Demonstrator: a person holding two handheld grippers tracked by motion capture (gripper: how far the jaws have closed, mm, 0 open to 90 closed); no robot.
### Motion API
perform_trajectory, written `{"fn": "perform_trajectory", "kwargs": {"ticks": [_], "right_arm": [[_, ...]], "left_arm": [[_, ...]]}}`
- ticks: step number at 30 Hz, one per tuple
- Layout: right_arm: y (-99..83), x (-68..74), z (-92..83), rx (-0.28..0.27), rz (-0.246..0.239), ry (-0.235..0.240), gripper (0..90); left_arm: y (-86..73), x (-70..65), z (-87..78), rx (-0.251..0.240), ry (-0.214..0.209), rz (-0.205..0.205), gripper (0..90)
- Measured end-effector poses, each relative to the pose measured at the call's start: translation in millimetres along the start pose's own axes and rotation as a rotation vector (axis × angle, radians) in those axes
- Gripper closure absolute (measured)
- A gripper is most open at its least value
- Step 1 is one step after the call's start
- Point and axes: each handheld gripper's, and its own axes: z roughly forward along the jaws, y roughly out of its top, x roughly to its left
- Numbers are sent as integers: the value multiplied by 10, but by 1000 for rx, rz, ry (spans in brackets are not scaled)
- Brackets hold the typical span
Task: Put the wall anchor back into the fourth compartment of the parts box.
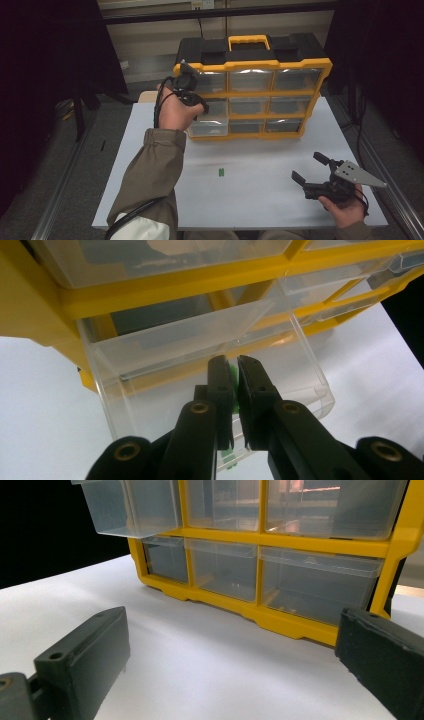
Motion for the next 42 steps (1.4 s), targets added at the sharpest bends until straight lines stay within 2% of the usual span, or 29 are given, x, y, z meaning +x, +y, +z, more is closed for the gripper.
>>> {"fn": "perform_trajectory", "kwargs": {"ticks": [7,8,9,10,11,20,23,24,25,29,30,32,35,37,38,40,41,42], "right_arm": [[-1,0,1,-1,0,-1,11],[-1,0,1,-1,0,-1,11],[0,2,2,-2,1,-2,11],[0,2,2,-2,1,-2,11],[0,3,2,-1,1,-2,11],[-2,3,6,-1,0,1,11],[-1,4,2,-1,2,-4,11],[-1,1,1,-1,-1,-5,11],[-1,1,-1,0,-1,-3,11],[0,3,1,-1,2,-3,11],[-1,2,2,-1,0,-3,11],[-1,0,-1,2,-1,-3,11],[-1,1,1,0,0,-3,11],[-1,2,2,-2,1,-3,11],[-1,2,1,-2,1,-3,11],[-1,-1,-1,0,-1,0,11],[-1,-1,0,1,0,1,12],[0,1,-1,1,1,-4,11]], "left_arm": [[1,9,-10,4,-1,-2,848],[-1,5,-8,-7,-3,-13,848],[0,11,-13,-4,0,-5,844],[-2,5,-8,-6,-4,-16,844],[-2,16,-12,4,-11,-10,844],[-6,21,-5,-8,-5,-17,841],[-2,13,1,-29,8,-12,769],[-2,3,6,-24,3,-20,758],[2,8,2,-13,-4,-8,768],[1,-19,6,-15,-13,-5,743],[2,-25,3,-13,-24,7,728],[0,-51,5,-13,-36,2,707],[-2,-83,5,-3,-60,23,662],[-6,-126,9,-20,-81,32,637],[-5,-133,2,-12,-91,49,620],[-9,-168,1,-16,-105,62,578],[-11,-202,1,-21,-112,56,558],[-11,-212,-2,-13,-117,70,532]]}}
